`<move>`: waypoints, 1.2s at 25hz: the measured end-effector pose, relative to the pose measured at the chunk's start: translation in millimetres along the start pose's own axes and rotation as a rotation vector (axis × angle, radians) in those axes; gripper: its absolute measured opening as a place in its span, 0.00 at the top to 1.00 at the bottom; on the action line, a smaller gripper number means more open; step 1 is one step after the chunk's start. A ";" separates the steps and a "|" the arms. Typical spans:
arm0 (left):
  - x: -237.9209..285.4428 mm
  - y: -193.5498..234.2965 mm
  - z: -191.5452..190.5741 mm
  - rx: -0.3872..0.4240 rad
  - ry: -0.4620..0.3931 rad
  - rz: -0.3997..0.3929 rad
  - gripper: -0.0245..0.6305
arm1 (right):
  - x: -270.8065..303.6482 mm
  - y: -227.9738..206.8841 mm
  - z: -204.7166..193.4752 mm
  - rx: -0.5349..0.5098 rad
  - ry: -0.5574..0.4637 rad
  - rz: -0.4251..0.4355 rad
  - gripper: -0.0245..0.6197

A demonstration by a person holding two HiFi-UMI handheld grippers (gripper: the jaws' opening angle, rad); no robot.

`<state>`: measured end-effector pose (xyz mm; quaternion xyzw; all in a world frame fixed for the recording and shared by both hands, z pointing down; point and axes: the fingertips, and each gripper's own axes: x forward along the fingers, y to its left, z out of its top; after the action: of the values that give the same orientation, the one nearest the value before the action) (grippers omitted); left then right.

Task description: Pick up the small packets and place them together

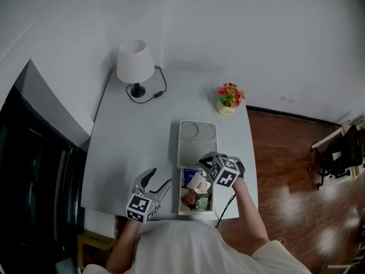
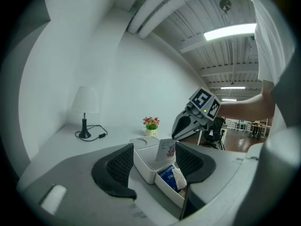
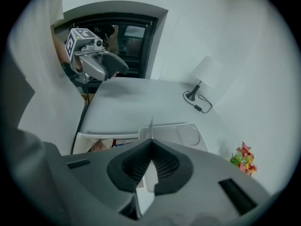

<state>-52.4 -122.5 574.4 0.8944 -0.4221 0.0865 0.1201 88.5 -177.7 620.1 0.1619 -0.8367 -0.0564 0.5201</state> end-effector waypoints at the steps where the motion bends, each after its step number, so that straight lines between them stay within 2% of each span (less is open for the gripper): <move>1: 0.7 2.0 -0.3 -0.003 0.001 0.004 0.53 | 8.2 -7.2 0.2 0.005 0.004 0.036 0.95; 4: 3.8 6.2 -3.5 -0.004 0.014 0.006 0.53 | 42.6 -26.8 -0.9 0.054 0.005 0.134 0.95; 7: 5.8 4.5 -3.5 0.011 0.026 0.002 0.53 | 77.5 -48.0 -13.6 0.080 0.053 0.177 0.95; 11: 4.7 8.0 0.4 0.012 0.023 0.028 0.53 | 111.5 -66.0 -28.5 0.037 0.148 0.183 0.95; 15: 2.4 8.7 -2.8 0.011 0.035 0.039 0.53 | 126.1 -59.6 -32.5 -0.069 0.189 0.206 0.95; 18: 0.4 10.9 -6.9 0.007 0.043 0.045 0.53 | 127.4 -59.9 -29.1 -0.097 0.190 0.198 0.95; 23: 0.5 13.2 -8.4 0.001 0.048 0.044 0.53 | 128.8 -58.4 -28.3 -0.056 0.194 0.169 0.92; 30: 3.3 12.1 -4.8 0.011 0.043 0.032 0.53 | 129.4 -67.1 -25.6 -0.031 0.185 0.085 0.91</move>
<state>-59.9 -131.0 581.5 0.8861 -0.4331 0.1100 0.1227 72.9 -281.7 724.3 0.1225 -0.7902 -0.0318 0.5996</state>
